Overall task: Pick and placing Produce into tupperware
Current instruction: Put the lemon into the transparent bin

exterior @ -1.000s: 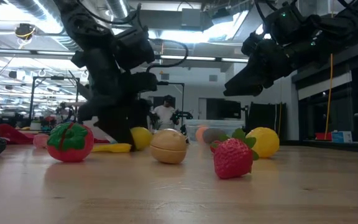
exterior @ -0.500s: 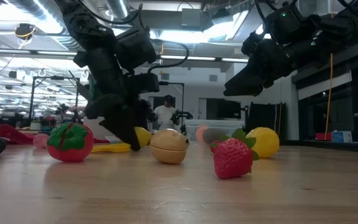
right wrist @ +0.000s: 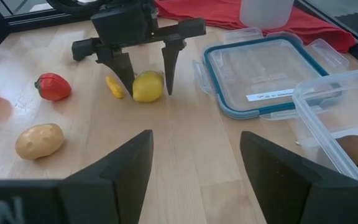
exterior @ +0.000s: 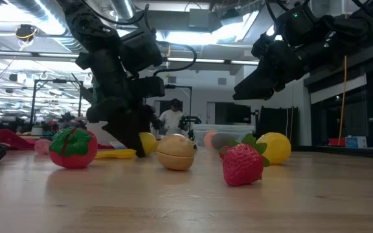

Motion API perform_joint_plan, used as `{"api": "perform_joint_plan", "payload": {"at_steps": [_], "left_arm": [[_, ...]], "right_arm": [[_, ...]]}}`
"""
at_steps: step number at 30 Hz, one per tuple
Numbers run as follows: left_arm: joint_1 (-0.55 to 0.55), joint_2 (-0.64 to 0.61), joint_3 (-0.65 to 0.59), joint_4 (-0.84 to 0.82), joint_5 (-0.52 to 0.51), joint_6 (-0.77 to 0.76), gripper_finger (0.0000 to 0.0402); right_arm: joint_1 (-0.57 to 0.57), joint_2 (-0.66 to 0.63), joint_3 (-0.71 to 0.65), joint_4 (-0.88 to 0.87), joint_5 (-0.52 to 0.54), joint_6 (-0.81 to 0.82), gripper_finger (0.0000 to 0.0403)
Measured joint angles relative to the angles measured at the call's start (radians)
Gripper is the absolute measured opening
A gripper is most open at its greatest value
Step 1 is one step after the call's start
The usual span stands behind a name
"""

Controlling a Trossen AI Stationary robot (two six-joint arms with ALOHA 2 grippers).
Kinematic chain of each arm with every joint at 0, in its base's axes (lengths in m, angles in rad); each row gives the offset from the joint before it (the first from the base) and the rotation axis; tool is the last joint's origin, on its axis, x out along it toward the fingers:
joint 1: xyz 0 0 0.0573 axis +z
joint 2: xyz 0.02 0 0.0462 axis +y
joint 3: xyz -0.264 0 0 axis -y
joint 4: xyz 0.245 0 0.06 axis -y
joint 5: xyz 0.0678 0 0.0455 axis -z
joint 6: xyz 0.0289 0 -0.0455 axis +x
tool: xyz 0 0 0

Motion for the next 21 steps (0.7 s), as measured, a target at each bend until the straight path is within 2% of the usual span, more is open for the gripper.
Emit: {"api": "perform_joint_plan", "payload": {"at_steps": [7, 21], "left_arm": [[0.0, -0.001, 0.001, -0.019, 0.001, -0.003, 0.0206], [0.005, -0.002, 0.001, -0.02, -0.013, -0.074, 0.0206]], "right_arm": [[0.0, 0.0, 0.0, 0.0, 0.0, 0.0, 0.0243], [0.0, 0.0, 0.0, 0.0, 0.0, -0.003, 0.0243]]}}
